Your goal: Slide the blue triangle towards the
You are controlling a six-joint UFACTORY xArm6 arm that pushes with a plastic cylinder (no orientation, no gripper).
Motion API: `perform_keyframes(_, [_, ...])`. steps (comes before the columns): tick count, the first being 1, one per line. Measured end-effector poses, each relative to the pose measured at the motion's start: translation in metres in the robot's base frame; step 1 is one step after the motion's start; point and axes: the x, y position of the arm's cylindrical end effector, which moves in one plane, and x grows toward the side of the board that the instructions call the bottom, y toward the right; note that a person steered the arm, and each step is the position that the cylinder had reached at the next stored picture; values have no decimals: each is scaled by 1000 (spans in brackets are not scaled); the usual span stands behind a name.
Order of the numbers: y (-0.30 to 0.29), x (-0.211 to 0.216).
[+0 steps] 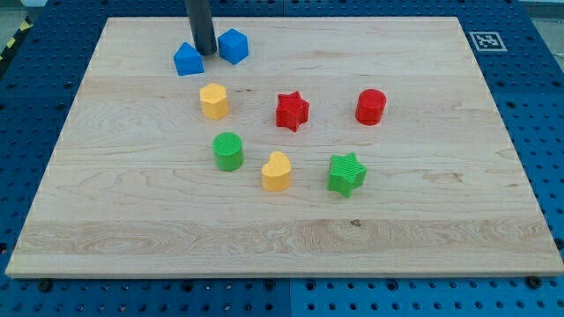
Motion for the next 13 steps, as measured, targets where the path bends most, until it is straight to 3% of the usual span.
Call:
perform_keyframes(3, [23,-7])
perform_keyframes(4, [-2,-9])
perform_keyframes(5, [-70,-12])
perform_keyframes(6, [-84,-11])
perform_keyframes(11, [-4,49])
perform_keyframes(13, [8,52])
